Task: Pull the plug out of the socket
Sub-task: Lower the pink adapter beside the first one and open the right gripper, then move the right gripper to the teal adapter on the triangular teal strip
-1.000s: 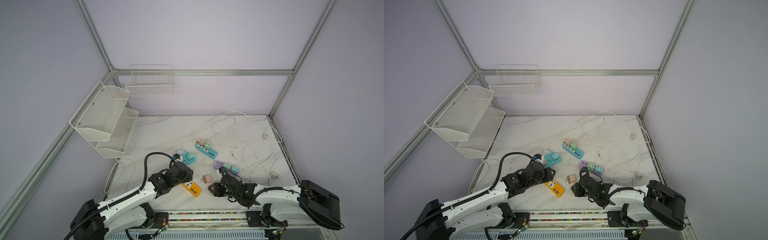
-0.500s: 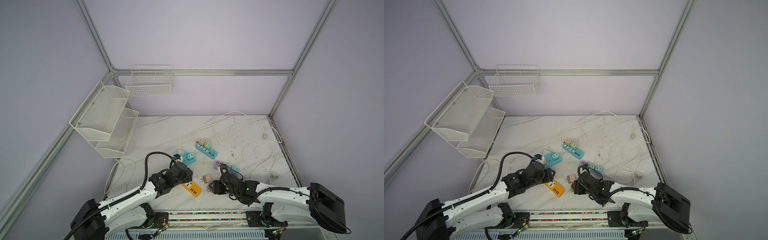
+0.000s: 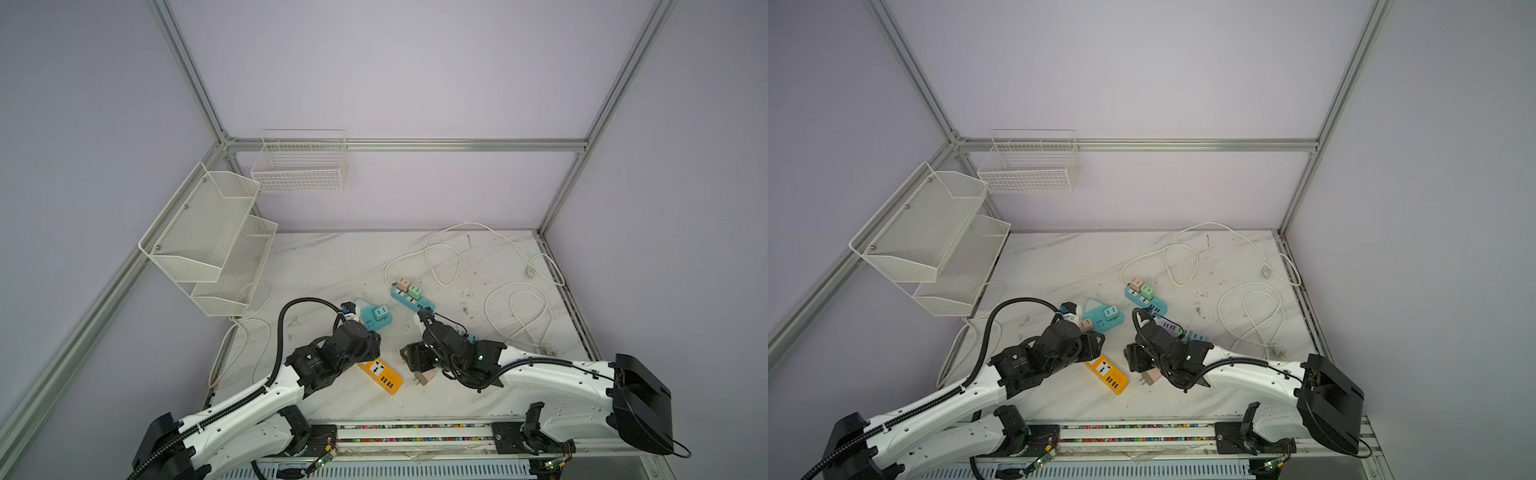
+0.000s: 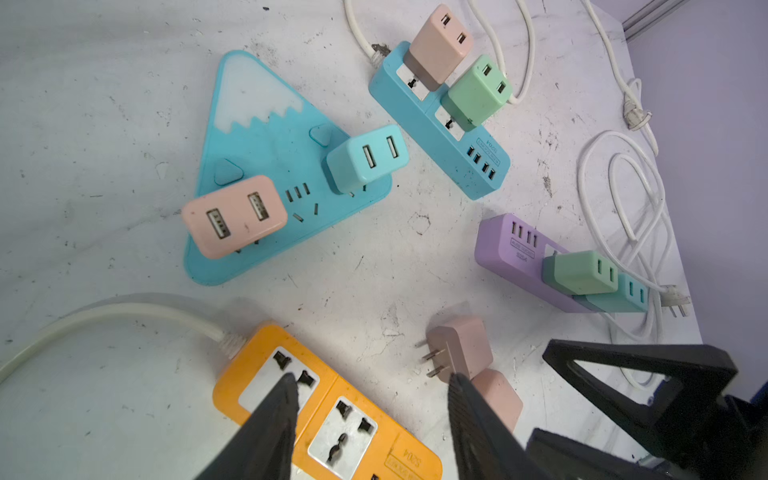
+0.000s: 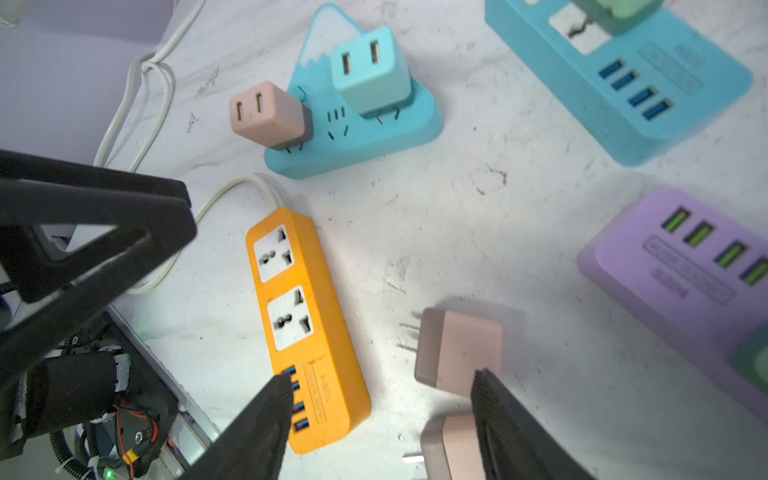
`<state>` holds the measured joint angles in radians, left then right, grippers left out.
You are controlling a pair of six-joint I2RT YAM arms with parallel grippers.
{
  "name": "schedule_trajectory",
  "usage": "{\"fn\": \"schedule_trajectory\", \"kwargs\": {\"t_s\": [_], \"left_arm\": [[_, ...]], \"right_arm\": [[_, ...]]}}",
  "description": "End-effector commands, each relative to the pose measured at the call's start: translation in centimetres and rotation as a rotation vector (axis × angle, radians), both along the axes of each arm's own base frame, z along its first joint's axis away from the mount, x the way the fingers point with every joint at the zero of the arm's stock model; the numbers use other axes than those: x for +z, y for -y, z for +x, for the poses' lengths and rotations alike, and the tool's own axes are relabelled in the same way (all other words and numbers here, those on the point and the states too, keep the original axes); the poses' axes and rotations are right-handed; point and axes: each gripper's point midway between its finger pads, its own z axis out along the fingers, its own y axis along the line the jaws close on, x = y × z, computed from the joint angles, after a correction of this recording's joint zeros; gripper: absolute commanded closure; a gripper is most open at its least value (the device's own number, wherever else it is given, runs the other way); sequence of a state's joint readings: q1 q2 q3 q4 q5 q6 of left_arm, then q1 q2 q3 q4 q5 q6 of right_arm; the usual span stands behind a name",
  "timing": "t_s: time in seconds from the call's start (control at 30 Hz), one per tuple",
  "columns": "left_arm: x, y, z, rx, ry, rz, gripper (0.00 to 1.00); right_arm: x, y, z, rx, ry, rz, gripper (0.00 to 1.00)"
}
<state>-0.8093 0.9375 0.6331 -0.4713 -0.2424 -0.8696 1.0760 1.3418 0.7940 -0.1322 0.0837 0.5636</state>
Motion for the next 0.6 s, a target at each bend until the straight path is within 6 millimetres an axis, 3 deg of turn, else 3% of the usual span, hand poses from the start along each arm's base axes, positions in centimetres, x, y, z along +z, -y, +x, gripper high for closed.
{"fn": "schedule_trajectory", "kwargs": {"t_s": [0.0,0.3,0.57], "left_arm": [[3.9,-0.6,1.2,0.026,0.078,0.005,0.41],[3.0,-3.9,0.2,0.113,0.064,0.046,0.39],[2.7,-6.9,-1.3,0.187,0.076,0.058,0.37]], "right_arm": [[1.0,-1.4,1.4,0.071,0.086,-0.068,0.29],[1.6,-7.3,3.1,0.331,0.194,-0.186,0.28],[1.8,-8.9,6.1,0.384,0.252,-0.265,0.28]]}}
